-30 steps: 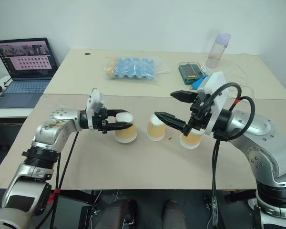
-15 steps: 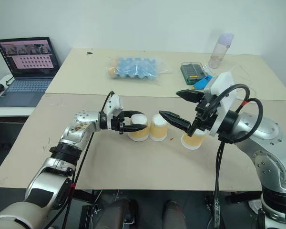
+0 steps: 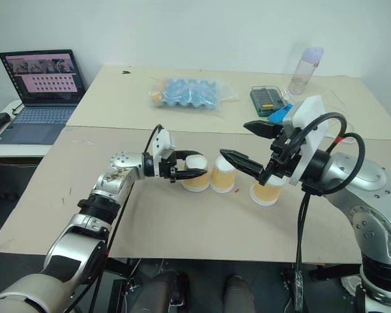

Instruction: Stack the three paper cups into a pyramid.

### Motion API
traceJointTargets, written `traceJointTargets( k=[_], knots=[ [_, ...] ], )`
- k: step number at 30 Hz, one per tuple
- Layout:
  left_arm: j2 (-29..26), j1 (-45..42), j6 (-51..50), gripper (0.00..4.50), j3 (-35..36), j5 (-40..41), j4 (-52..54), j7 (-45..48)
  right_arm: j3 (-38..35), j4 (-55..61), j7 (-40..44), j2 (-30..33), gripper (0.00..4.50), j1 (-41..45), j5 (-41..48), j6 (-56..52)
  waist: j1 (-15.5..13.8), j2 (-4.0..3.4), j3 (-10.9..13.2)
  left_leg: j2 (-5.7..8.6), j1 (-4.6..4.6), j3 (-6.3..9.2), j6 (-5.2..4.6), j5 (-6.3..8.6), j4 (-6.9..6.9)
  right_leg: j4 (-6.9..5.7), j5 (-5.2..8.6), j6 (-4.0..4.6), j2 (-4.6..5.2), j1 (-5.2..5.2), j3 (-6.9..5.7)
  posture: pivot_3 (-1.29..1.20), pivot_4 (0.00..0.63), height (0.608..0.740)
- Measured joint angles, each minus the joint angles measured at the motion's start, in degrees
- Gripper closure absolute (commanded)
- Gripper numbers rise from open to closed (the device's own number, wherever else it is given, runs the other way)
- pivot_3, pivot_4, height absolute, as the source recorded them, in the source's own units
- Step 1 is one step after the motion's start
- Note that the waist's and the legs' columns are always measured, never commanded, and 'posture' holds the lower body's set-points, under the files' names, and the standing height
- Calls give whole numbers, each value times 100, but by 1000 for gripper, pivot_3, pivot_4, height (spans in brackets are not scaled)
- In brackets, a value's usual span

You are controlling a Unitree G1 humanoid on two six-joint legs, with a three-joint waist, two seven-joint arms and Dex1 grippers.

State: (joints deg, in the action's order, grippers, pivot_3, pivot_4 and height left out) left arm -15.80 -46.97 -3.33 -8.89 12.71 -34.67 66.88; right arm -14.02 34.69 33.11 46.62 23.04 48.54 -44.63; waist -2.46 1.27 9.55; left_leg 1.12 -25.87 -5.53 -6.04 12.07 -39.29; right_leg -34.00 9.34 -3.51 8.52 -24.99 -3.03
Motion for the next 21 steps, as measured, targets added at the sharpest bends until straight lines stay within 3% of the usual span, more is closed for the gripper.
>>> traceJointTargets(
  k=[2,3,10,21],
  knots=[
    [32,1,-18,169,-16,-80,-67,-5,0,1,0,1,0,0,1,0,11,0,0,0,-2,-1,-1,0,0,0,0,0,0,-3,0,0,150,740],
    [35,1,-24,60,-18,-113,-96,-4,0,1,0,1,0,0,1,0,18,0,0,0,-4,-1,-1,0,0,0,0,0,-1,-5,0,0,150,740],
    [-87,0,-278,60,-8,-134,69,106,2,-3,5,1,0,0,-2,0,37,0,0,-2,-8,-1,-5,0,0,-2,0,-1,-3,-10,1,0,150,740],
    [-1306,59,-1062,60,172,100,1706,540,15,-42,62,4,0,-35,-71,4,78,0,0,-2,-13,2,-3,-1,0,-2,0,0,-4,-15,1,0,150,740]
  ],
)
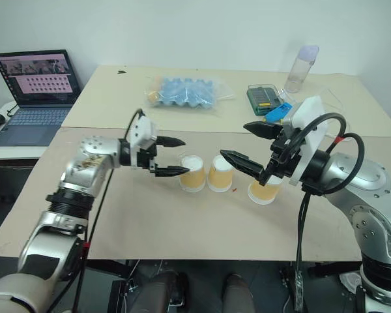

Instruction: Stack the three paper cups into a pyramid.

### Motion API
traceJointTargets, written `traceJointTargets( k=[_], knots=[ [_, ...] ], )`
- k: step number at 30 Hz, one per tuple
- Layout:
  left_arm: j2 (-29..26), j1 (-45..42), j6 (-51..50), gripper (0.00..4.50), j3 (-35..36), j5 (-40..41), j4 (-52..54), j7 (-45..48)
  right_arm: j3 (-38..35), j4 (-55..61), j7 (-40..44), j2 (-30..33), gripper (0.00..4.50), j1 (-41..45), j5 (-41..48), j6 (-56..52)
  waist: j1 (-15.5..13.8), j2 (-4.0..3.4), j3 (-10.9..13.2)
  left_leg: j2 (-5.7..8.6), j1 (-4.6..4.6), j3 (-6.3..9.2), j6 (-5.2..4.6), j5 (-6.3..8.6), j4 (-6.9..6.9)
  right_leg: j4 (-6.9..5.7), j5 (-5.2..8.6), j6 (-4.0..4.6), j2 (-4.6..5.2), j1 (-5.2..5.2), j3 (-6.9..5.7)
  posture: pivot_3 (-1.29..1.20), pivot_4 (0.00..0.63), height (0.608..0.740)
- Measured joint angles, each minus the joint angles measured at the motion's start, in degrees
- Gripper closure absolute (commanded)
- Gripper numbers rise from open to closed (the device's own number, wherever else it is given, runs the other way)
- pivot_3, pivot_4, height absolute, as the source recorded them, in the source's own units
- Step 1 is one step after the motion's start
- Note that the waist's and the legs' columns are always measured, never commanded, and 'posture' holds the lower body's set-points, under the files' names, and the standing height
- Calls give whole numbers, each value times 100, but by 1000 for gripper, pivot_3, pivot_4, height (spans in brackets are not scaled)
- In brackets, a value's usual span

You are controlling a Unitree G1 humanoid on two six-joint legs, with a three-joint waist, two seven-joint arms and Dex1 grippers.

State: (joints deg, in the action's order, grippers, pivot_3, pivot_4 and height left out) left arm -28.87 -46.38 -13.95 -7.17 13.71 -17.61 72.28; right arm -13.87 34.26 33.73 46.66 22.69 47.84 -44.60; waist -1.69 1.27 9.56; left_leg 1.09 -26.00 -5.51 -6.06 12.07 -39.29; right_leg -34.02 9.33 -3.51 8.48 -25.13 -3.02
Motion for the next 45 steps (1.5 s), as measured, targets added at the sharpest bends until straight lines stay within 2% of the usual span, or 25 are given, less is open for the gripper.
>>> traceJointTargets(
  k=[3,7,13,16,19,27,45],
  knots=[
    [-277,64,-586,60,136,416,619,171,-101,-27,18,112,0,-272,-51,1,0,0,1,2,-5,1,0,0,0,1,0,0,0,-2,0,0,150,740],
    [-548,68,-1428,60,423,1114,1395,288,-726,-113,158,453,0,-977,-171,1,-22,0,0,2,-5,3,4,-3,0,-1,2,-2,-2,1,-2,0,150,740],
    [-813,201,-1797,60,484,1342,1728,296,-1783,-328,503,745,0,-2095,-461,2,-25,-1,0,0,6,-3,11,-7,0,1,5,-2,-8,10,0,0,150,740],
    [-849,213,-1881,60,481,1354,1761,273,-2034,-361,630,746,0,-2732,-661,13,-44,0,0,-1,10,-2,10,-6,0,0,6,-3,-9,14,0,0,150,740],
    [-873,212,-1892,60,476,1358,1815,257,-1999,-341,605,509,0,-2963,-768,42,-29,-1,0,-2,14,-5,11,-6,0,0,6,-1,-9,12,9,0,150,740],
    [-920,204,-1987,60,476,1416,1933,250,-1136,-375,385,19,0,-3000,-1180,200,32,-1,0,-3,18,-5,13,-5,0,-2,25,28,-10,12,14,0,150,740],
    [-995,202,-2145,60,483,1605,2337,27,-167,-1263,223,-392,0,-1708,-1713,525,97,-2,0,-1,21,-7,19,-7,0,-5,19,18,-12,12,15,0,150,740]
  ],
)
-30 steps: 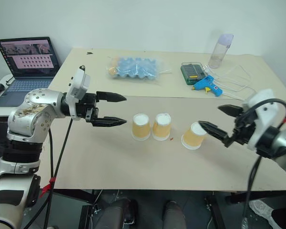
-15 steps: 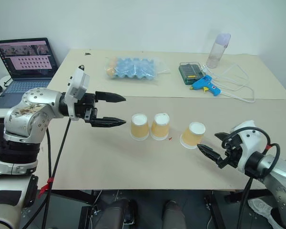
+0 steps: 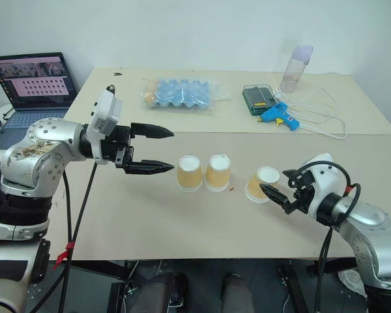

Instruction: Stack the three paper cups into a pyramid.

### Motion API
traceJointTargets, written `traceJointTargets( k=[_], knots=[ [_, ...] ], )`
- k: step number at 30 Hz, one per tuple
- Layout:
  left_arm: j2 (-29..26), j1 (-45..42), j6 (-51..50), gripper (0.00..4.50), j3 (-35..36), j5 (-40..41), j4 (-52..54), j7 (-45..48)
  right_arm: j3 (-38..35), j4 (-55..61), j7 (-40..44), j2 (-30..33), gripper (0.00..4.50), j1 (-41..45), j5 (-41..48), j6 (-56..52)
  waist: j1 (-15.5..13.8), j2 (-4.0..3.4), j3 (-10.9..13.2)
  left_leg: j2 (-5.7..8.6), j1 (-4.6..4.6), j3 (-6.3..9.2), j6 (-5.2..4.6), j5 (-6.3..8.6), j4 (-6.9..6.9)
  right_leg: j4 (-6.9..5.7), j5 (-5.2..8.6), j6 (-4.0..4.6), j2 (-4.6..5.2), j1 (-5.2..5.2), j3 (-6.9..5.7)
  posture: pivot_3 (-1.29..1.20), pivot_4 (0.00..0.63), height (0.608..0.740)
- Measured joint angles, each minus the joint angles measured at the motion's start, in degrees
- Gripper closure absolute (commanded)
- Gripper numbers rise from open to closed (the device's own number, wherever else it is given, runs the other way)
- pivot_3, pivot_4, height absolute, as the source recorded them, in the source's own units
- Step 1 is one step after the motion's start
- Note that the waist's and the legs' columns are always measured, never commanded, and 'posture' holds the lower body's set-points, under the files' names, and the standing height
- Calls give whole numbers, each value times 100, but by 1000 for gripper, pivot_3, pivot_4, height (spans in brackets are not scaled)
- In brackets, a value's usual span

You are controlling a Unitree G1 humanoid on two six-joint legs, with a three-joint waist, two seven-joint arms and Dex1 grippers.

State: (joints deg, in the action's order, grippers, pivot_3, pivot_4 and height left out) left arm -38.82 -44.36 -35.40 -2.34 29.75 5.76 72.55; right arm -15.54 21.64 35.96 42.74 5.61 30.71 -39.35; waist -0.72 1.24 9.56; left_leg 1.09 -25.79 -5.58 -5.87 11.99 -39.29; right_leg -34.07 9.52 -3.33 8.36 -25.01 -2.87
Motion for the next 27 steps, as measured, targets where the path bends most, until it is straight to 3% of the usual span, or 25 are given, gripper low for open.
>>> traceJointTargets(
  k=[15,19,22,27],
  knots=[
    [-11,1,0,60,3,6,16,-139,349,-524,11,-189,0,466,-290,92,0,0,0,3,0,0,7,-4,0,0,-10,-17,-1,1,0,0,150,740],
    [-17,1,0,0,7,80,16,-164,349,-530,21,-237,919,473,-301,150,1,0,0,2,0,-1,27,-16,0,-1,-12,-20,-1,1,0,0,150,740],
    [-25,0,0,0,7,112,16,-186,349,-531,20,-249,1862,506,-302,153,2,0,0,2,0,-1,26,-16,0,-1,-12,-20,-1,0,0,0,150,740],
    [-29,0,1,0,7,116,14,-216,349,-537,17,-263,1870,536,-307,153,-1,0,0,3,0,0,26,-16,0,0,-12,-20,-1,0,0,0,150,740]
  ],
)
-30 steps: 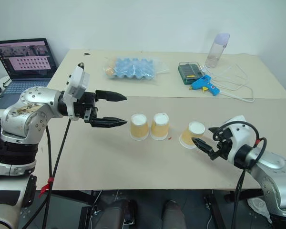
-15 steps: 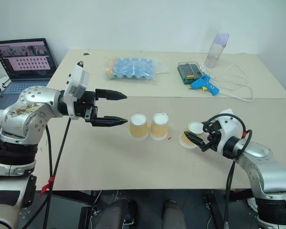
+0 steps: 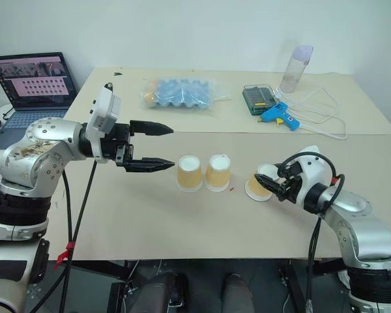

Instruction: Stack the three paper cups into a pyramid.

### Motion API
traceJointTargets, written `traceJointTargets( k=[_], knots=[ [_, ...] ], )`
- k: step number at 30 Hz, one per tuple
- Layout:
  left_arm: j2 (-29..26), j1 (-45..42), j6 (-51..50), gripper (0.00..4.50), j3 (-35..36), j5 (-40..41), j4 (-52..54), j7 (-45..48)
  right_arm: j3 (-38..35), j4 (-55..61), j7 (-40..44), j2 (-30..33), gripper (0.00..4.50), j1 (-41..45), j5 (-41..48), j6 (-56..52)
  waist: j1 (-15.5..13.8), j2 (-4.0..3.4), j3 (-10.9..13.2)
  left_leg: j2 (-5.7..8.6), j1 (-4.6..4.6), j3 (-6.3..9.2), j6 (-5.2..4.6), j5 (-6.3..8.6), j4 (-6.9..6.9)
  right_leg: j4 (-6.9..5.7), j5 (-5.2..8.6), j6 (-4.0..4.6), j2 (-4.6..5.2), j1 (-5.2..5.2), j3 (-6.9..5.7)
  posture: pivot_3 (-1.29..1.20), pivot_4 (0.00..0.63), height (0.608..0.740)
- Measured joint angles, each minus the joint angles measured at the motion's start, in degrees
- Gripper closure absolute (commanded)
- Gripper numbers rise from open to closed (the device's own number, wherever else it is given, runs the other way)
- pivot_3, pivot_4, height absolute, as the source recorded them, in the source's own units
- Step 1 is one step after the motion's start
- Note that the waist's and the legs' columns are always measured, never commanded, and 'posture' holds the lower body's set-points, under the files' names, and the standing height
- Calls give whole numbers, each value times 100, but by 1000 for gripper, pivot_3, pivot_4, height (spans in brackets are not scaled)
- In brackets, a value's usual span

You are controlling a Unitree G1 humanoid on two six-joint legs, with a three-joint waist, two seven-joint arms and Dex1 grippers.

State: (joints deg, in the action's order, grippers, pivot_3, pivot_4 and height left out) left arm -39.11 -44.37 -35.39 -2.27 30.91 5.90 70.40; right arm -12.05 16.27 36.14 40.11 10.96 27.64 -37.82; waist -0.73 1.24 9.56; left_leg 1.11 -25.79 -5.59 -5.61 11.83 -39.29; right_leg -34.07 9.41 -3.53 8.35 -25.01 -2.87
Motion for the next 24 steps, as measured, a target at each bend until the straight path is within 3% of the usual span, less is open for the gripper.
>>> traceJointTargets(
  k=[5,7,10,13,15,20,24],
  knots=[
    [-29,0,3,0,0,-2,0,-5,10,2,37,21,1870,155,-29,0,4,-1,0,0,0,-2,0,0,0,-1,-1,0,0,-1,1,0,150,740],
    [-63,3,6,0,-2,-6,-1,-6,96,8,248,353,1870,485,-39,-7,11,-9,6,1,-1,-8,-5,3,0,-2,0,3,1,-7,6,0,150,740],
    [-128,12,14,0,0,-16,-2,-10,83,32,783,1025,1870,2046,252,-127,69,-51,31,-4,3,-18,-23,13,3,-4,-5,0,0,-14,19,0,150,740],
    [-146,18,19,0,6,-18,-10,-14,68,109,1378,1483,1870,2837,526,-154,42,-33,26,-12,14,3,-20,13,20,1,4,10,-15,0,-6,0,150,740],
    [-174,30,19,0,24,-18,-11,-22,453,-126,1979,1604,1870,3328,538,-128,33,-33,26,-7,12,-2,-21,14,21,1,4,10,-11,-3,-3,0,150,740],
    [-178,44,18,0,19,-13,5,-31,1392,-1407,3290,1288,1870,4846,447,8,77,-34,27,1,5,-15,-30,17,9,1,1,7,-2,-8,5,0,150,740],
    [-183,57,13,0,22,-4,35,-63,2166,-2171,3982,743,1870,5198,-1,408,105,-33,27,3,6,-14,-28,16,9,-2,1,7,-1,-7,3,0,150,740]
  ],
)
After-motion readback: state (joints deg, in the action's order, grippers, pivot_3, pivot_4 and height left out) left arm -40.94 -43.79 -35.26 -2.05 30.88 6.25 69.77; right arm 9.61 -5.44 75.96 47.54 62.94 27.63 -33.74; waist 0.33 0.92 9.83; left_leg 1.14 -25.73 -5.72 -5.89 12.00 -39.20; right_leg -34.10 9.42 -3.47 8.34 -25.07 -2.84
